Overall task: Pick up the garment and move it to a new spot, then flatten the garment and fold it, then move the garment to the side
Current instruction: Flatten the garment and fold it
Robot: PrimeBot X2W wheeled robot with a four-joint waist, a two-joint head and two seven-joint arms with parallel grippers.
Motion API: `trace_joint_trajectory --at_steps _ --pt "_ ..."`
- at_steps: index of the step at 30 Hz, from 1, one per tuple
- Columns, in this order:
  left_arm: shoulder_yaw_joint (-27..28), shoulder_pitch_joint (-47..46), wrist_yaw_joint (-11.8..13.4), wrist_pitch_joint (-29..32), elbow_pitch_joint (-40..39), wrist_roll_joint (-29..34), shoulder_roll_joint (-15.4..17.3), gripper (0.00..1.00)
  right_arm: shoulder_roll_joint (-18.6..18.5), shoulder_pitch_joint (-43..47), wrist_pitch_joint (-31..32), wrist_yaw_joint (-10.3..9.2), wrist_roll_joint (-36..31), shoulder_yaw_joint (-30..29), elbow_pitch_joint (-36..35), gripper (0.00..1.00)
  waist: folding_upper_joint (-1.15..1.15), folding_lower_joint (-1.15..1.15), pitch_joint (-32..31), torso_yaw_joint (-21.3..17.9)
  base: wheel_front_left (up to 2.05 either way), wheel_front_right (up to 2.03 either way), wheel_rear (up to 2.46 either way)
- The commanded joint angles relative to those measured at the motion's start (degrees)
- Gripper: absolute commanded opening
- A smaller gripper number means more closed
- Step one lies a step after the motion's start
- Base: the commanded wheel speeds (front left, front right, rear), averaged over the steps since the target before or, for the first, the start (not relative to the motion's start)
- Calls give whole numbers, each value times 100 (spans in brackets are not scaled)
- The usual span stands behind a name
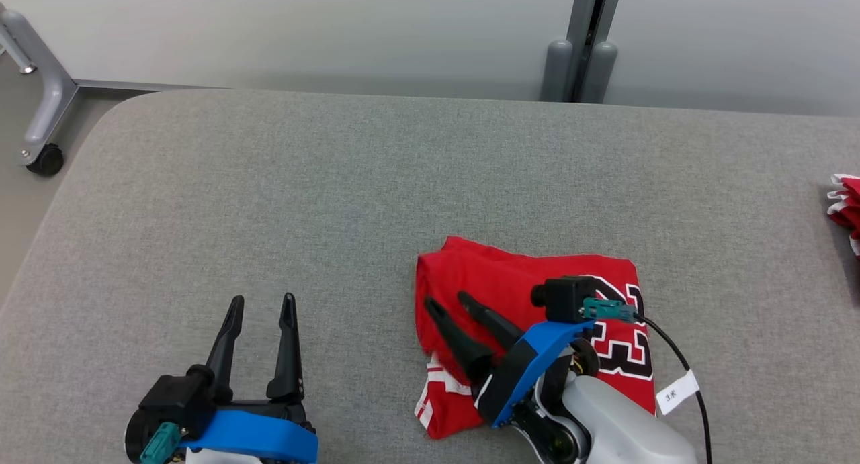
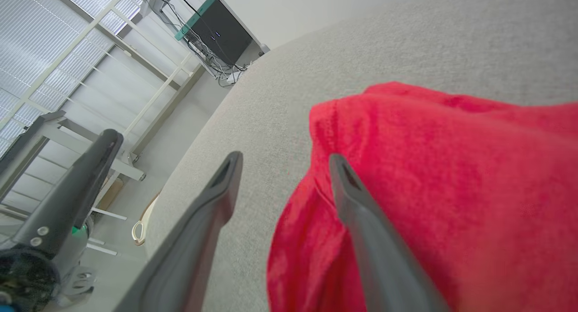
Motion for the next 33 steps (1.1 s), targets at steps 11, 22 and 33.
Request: trace_joint_trajectory --at_steps 11,22,33 --pt "-128 -116 -41 -22 33 83 -45 100 -10 -884 -753 0 -293 296 656 100 0 0 34 -200 0 0 0" --pt "-93 -436 -16 -25 172 231 -141 100 -94 74 -773 0 -3649 -2758 -350 100 0 0 -103 -532 0 0 0" --pt "298 -20 -27 -25 382 407 -272 100 0 1886 -773 0 -4502 -4031 -1554 100 0 0 -303 -657 0 0 0"
